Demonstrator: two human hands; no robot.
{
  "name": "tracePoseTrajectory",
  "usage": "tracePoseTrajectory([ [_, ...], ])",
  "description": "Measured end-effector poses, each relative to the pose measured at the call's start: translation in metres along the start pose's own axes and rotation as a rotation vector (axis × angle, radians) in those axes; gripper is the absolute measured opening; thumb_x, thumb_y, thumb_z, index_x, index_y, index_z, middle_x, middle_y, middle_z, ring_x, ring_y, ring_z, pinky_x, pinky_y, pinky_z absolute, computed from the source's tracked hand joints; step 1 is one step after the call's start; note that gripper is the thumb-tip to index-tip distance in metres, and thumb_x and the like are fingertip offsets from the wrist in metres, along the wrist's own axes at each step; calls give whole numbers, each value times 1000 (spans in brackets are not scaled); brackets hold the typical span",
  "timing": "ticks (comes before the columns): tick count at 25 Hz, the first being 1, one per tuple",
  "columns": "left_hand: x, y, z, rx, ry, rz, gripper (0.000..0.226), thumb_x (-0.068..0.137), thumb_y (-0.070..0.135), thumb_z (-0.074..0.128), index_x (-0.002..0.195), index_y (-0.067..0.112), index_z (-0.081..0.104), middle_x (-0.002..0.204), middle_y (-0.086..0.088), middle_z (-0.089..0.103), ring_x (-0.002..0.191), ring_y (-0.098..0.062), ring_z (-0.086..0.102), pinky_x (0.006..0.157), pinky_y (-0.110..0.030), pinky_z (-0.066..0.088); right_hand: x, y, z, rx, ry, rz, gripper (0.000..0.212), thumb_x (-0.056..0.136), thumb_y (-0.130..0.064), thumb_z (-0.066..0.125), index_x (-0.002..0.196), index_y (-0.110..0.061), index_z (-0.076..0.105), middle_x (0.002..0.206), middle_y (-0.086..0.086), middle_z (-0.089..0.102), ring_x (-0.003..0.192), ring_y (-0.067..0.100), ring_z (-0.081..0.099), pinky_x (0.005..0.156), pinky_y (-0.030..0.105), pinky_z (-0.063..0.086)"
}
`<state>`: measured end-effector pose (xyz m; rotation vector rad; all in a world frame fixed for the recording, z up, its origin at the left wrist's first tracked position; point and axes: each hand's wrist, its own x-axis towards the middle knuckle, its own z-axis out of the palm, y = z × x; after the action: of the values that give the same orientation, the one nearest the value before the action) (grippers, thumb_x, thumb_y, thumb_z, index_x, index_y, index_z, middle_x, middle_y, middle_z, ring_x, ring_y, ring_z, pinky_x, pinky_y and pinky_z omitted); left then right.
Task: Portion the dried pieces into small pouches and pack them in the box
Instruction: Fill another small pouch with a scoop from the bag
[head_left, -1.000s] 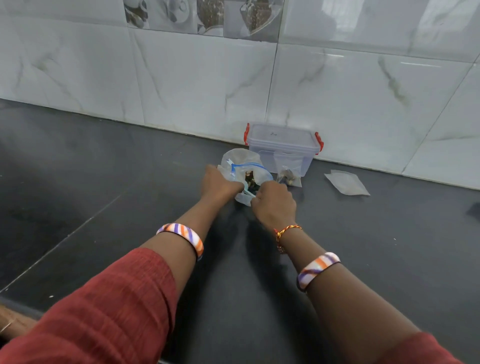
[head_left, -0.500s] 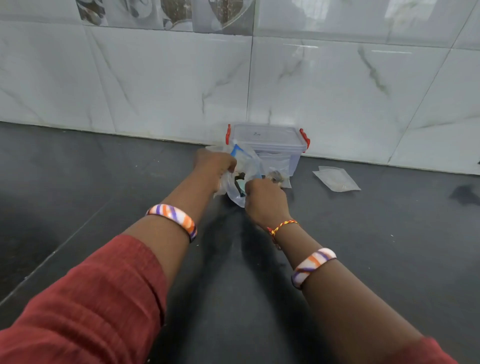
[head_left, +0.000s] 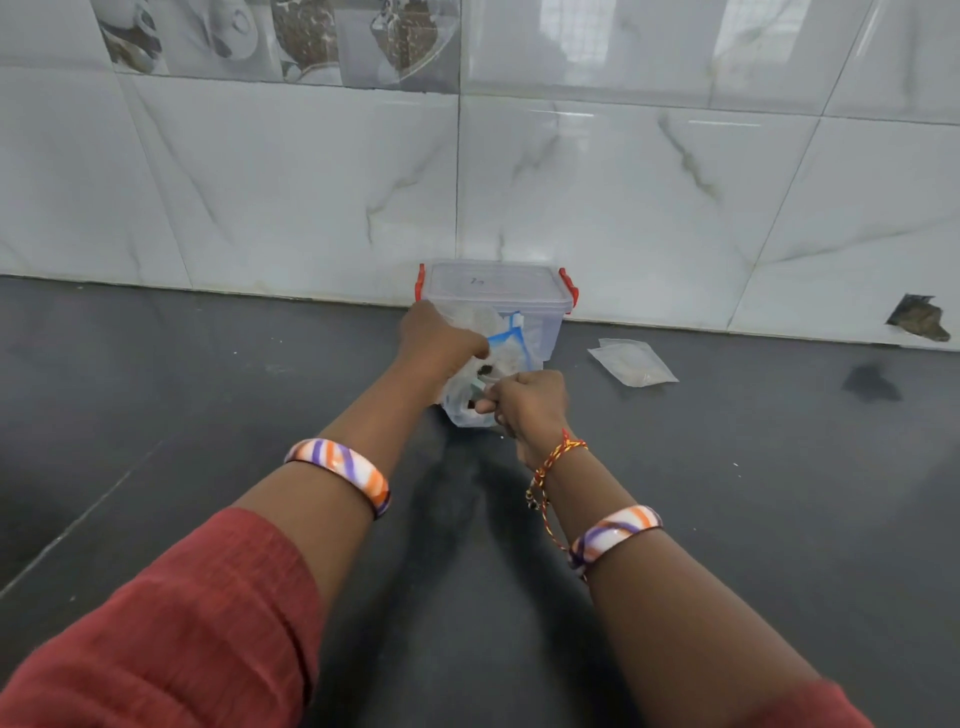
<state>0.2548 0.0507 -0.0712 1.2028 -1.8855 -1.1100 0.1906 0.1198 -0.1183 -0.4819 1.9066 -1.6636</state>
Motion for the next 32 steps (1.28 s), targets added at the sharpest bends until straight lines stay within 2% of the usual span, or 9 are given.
tracePoseTrajectory([
  [4, -17, -5, 1, -37, 111, 36, 54, 69, 12, 75, 115, 3, 49, 101, -2, 50, 92, -18, 50, 75, -28, 42, -8, 1, -15, -28, 2, -32, 13, 81, 5, 58, 90, 7, 68, 82, 17, 67, 29, 0, 46, 32, 11, 32],
  [8, -38, -5, 7, -74, 152, 31, 41, 69, 13, 77, 99, 9, 49, 100, -1, 54, 89, -16, 51, 74, -26, 41, -17, 9, -33, -39, -22, -7, 15, 82, 0, 60, 94, 6, 68, 93, 20, 70, 46, 6, 48, 33, 12, 33],
  [13, -68, -14, 14, -146, 227, -8, 61, 70, 19, 79, 121, 6, 49, 111, -3, 55, 98, -15, 53, 77, -25, 40, -29, 17, -56, -58, -54, -28, 15, 84, -2, 61, 70, -6, 65, 89, 18, 70, 48, 5, 47, 39, 14, 34],
  [18, -101, -29, 19, -154, 277, -41, 68, 69, 16, 80, 126, 6, 44, 120, -9, 53, 97, -15, 48, 79, -26, 39, -35, 22, -72, -60, -63, -39, 13, 86, -3, 60, 75, -6, 67, 70, 11, 67, 40, 1, 48, 42, 14, 34],
  [21, -119, -36, 18, -83, 225, -8, 62, 69, 14, 80, 121, 3, 49, 108, -6, 54, 94, -16, 50, 77, -25, 37, -42, 25, -88, -36, -84, -21, 16, 86, -3, 58, 73, -8, 65, 64, 8, 65, 27, -2, 44, 35, 11, 32],
  [24, -132, -39, 16, 145, 169, 89, 60, 70, 17, 80, 121, 4, 50, 118, -11, 58, 108, -25, 54, 81, -25, 37, -57, 14, -110, 14, -135, -49, 13, 86, -1, 58, 75, -4, 65, 61, 8, 64, 29, 1, 38, 31, 11, 28],
  [28, -134, -37, 19, 244, 111, 184, 70, 65, 21, 83, 123, 6, 46, 123, -11, 55, 111, -25, 53, 83, -28, 40, -86, -14, -133, -30, -276, -215, 15, 83, -1, 60, 69, -6, 64, 59, 9, 63, 30, 1, 34, 32, 11, 27],
  [30, -135, -30, 24, 193, 93, 202, 75, 62, 19, 84, 124, 6, 43, 119, -8, 54, 107, -21, 53, 81, -27, 41, -95, -22, -136, -250, -283, -398, 16, 79, -2, 61, 65, -7, 66, 62, 9, 66, 31, -1, 42, 39, 11, 33],
  [32, -137, -23, 29, 99, 57, 209, 74, 60, 17, 86, 120, 5, 44, 111, -5, 54, 99, -18, 54, 79, -29, 45, -103, -27, -135, -539, -224, -661, 15, 78, -4, 58, 69, -5, 71, 68, 9, 70, 51, -2, 58, 53, 16, 44],
])
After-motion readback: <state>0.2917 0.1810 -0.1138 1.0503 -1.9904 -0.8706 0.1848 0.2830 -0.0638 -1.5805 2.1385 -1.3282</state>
